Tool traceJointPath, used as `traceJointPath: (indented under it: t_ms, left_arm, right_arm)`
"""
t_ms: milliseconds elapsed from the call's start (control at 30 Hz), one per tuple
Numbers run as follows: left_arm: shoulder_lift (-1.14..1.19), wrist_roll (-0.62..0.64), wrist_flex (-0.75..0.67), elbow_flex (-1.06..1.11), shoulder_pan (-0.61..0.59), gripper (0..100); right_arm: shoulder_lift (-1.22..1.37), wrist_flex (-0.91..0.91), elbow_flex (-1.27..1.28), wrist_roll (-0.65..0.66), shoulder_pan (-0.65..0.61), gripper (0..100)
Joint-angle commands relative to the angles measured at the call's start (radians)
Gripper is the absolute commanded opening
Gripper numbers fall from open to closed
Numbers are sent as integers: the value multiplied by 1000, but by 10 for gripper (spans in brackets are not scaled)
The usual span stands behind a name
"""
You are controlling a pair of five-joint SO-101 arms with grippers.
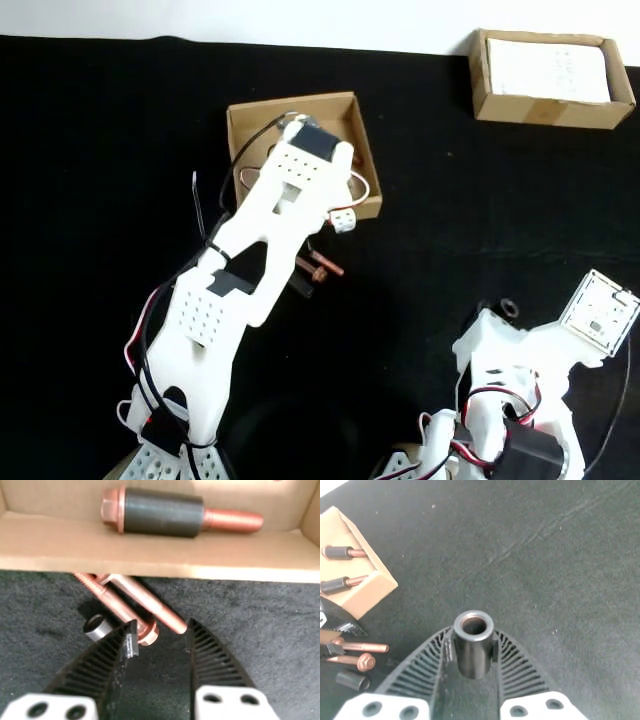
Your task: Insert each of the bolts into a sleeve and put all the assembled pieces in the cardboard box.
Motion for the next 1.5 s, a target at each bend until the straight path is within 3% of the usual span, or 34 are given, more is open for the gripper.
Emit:
traceJointPath:
  t_ms: [0,333,567,700,1067,1367,1467]
  left_arm:
    - [-2,6,8,-4,-31,165]
    - [145,2,-40,5,-130,165]
    - [229,5,-83,-90,-130,160]
    - [229,5,-147,-104,-128,11]
    - [217,2,-147,-113,-102,8]
    - [105,-3,49,-372,-19,8]
    - [15,-89,60,-476,12,8]
  right_arm:
    - [1,-35,-2,2,8,6]
    - [1,-35,-2,2,7,6]
    - [1,-35,-2,0,7,6]
    - [1,-35,-2,0,7,6]
    - [-1,-44,-2,-2,7,6]
    - [-8,-179,-48,-2,8,6]
    - [-8,-182,-105,-2,7,6]
